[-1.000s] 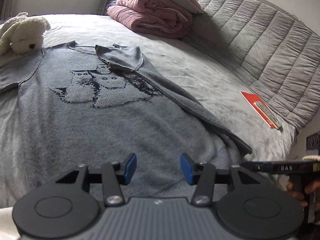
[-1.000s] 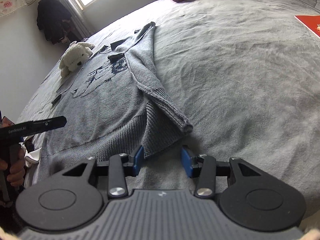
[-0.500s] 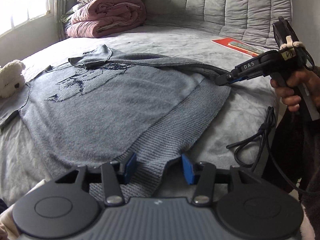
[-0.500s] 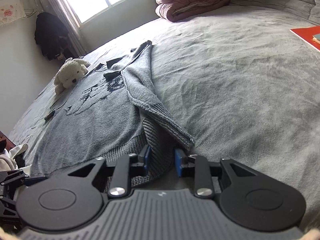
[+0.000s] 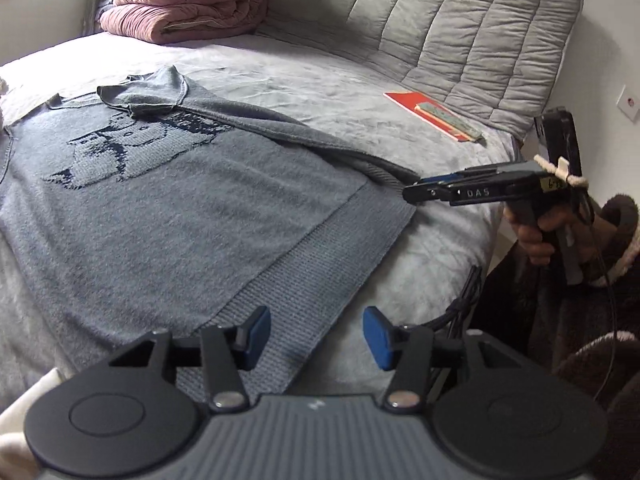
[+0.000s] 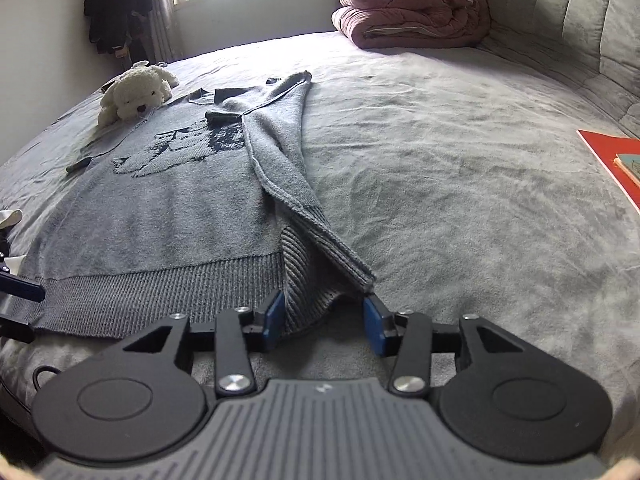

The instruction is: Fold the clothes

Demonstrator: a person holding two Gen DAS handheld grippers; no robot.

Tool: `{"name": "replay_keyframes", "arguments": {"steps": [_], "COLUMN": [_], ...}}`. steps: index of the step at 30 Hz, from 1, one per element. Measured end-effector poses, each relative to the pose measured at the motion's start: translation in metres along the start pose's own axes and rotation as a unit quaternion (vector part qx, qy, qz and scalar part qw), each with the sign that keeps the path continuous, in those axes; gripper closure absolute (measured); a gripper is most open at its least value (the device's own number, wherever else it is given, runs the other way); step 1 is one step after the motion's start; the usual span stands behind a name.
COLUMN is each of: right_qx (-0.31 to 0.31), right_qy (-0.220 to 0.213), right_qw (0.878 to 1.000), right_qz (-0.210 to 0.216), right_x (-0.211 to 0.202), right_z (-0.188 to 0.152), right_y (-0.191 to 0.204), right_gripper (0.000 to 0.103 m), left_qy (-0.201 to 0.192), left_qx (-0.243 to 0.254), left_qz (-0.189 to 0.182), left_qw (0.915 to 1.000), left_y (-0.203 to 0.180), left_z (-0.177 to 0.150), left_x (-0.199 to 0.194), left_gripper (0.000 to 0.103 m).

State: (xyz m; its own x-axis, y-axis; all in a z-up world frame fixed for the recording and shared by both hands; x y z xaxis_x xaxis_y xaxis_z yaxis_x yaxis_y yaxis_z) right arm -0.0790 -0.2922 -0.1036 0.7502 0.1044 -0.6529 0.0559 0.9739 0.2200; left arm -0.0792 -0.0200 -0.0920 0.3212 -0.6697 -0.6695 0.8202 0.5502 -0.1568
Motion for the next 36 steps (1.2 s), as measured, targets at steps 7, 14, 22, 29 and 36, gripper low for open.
{"name": "replay_keyframes", "arguments": {"steps": [7, 14, 22, 29, 36], "right_qx": [0.019, -0.030, -0.004, 0.021, -0.011], "right_qy": [-0.035, -0.032, -0.047, -0.063, -0.057], "right_qw": [0.999, 0.999, 0.999, 0.994, 0.988], "right_qz": [-0.010, -0.025, 0.020, 0.090, 0.140], "right_x": [-0.007, 0.009, -0.007, -0.031, -0.040], "right_z": [0.011, 0.010, 0.021, 0.034, 0.041], "right_y": [-0.013, -0.007, -0.006, 0.003, 0.028], "right_gripper": [0.056, 0.069, 0.095, 0.095, 0.095], "left_qy": [-0.031, -0.051, -0.073, -0.039, -0.011], "left_qx": [-0.098, -0.189, -0.265, -0.263, -0.268], "left_qz": [-0.030, -0.060, -0.122, -0.153, -0.180], "left_qw": [0.9942, 0.9788, 0.9539, 0.9517, 0.9464], "left_y": [0.008, 0.019, 0.006, -0.028, -0.028], "left_z": [0.029, 0.058, 0.080, 0.075, 0.069], "left_x": [0.025, 0.067, 0.117, 0.157, 0.148], "left_gripper": [0.044, 0.064, 0.093, 0.093, 0.088]}}
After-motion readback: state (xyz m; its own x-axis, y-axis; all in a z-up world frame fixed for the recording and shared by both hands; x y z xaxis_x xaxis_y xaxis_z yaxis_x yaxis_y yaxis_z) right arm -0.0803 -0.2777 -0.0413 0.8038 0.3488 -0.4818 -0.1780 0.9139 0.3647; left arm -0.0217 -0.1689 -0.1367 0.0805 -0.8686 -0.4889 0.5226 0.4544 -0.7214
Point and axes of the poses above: each gripper's, at about its wrist camera, not at the fingertips, and x roughly the way its jaws point, y to its left, z to its top, the point moved 8 cm from there along x, roughly the way its jaws point, and after that the axes turned 8 degrees about x, right-handed, at the moved point
